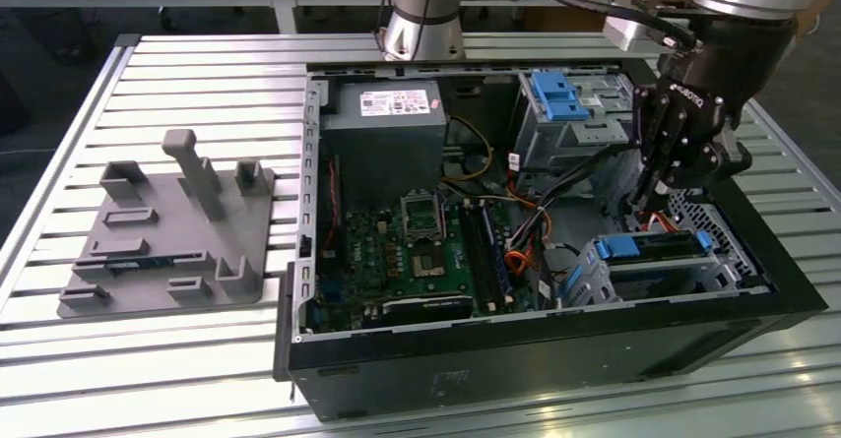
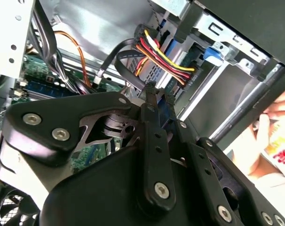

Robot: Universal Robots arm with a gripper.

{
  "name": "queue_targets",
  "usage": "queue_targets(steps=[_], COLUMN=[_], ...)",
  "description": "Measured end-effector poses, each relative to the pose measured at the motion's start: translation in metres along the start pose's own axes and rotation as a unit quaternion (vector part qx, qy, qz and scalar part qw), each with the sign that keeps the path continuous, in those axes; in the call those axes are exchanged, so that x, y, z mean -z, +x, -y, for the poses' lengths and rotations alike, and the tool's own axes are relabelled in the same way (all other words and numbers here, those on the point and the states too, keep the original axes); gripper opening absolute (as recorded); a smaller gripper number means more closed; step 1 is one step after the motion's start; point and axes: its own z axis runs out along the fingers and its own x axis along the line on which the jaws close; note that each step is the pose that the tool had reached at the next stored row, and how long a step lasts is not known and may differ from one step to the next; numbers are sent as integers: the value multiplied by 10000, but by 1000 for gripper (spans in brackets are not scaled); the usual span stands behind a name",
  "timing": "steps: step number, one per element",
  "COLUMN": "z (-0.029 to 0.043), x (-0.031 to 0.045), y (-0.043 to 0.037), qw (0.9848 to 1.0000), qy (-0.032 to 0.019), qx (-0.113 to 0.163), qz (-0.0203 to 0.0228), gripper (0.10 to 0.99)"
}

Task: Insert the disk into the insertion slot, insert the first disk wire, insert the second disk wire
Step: 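Insert the second disk wire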

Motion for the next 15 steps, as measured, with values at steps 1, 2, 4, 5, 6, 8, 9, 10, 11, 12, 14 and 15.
queue_targets(steps=[1, 2, 4, 5, 6, 8, 9, 10, 11, 12, 14, 15], z=[1, 2, 2, 3, 4, 5, 5, 6, 6, 7, 8, 9], x=[-2, -5, -10, -13, -16, -22, -24, -27, -30, -34, -40, -43], y=[11, 23, 47, 59, 73, 98, 111, 124, 138, 152, 179, 193], qw=[10000, 10000, 9998, 9998, 9997, 9994, 9993, 9991, 9990, 9988, 9984, 9981], qy=[-1, -3, -6, -7, -9, -12, -13, -15, -16, -17, -20, -22], qx=[1, 2, 4, 5, 6, 7, 9, 9, 10, 11, 12, 13], qz=[44, 90, 175, 216, 258, 341, 379, 417, 455, 495, 572, 611], gripper=[200, 200, 200, 200, 200, 200, 200, 200, 200, 200, 200, 200])
